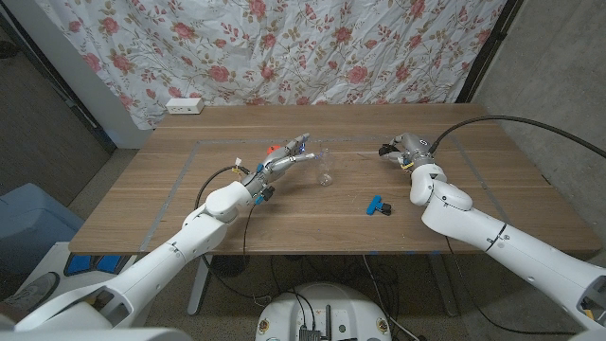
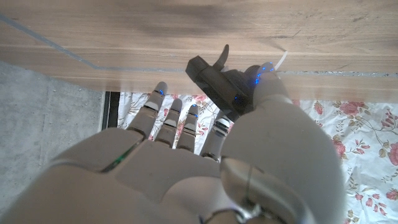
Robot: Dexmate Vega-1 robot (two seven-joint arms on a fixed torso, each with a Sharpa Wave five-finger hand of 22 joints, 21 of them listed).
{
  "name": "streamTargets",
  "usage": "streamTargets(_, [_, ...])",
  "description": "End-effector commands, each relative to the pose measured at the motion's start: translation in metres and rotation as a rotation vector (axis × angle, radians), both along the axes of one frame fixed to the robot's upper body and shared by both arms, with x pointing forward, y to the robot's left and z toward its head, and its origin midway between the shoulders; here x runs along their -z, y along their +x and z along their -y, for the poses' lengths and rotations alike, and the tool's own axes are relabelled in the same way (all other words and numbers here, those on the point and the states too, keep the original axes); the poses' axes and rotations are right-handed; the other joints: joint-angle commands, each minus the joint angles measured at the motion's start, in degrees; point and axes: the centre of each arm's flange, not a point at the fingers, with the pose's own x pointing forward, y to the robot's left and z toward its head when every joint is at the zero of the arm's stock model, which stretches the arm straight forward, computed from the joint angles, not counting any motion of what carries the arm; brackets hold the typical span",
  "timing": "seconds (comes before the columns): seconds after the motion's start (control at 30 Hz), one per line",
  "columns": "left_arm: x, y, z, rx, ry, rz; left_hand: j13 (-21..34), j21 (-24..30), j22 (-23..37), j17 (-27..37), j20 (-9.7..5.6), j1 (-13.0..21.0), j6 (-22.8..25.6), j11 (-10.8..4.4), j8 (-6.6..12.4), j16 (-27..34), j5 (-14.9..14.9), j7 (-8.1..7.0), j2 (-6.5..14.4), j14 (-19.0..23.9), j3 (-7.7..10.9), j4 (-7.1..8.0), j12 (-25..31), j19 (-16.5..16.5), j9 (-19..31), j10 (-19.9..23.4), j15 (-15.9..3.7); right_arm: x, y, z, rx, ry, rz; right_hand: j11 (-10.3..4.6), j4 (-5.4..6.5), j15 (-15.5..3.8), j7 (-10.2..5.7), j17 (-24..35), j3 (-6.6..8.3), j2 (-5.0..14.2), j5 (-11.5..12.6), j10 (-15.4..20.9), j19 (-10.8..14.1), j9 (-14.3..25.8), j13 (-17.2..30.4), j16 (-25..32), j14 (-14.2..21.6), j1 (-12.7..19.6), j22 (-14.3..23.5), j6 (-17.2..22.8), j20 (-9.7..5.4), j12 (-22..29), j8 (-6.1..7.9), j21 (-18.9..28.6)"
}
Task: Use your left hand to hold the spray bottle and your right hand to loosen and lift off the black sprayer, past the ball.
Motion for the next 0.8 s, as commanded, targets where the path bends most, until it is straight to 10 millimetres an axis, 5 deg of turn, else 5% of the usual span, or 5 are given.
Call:
streamTargets(0.03, [0.008, -0.003, -0.014, -0.019, -0.101, -0.026, 0.1, 0.3, 0.2, 0.2, 0.3, -0.8, 0.8, 0.08, 0.53, 0.4, 0.0, -0.15, 0.3, -0.1, 0.13, 0.47, 0.6, -1.7, 0.2, 0.6, 0.24, 0.003, 0.004, 0.0, -0.017, 0.065, -0.027, 0.55, 0.19, 0.44, -0.43, 0.3, -0.34, 0.45, 0.2, -0.2, 0.2, 0.4, 0.1, -0.1, 0.1, -1.0, 0.3, 0.5, 0.29, -0.4, 3.32, -0.1])
streamTargets(0.8, [0.025, -0.009, -0.034, -0.122, -0.217, -0.046, 0.1, 0.7, 0.2, 0.2, 0.45, -2.3, 2.1, -0.09, 0.62, 0.6, -0.2, 0.18, 1.3, 1.2, 0.14, 0.69, 1.0, -0.1, 0.2, 2.2, -0.09, 0.008, 0.015, 0.0, -0.023, 0.118, -0.066, 1.1, 0.49, 0.99, -0.37, 0.4, -0.87, 0.18, 0.3, -0.8, 0.1, -0.6, 0.2, -0.5, -0.4, -2.8, 0.3, -2.2, 0.64, -0.8, 1.9, -0.4])
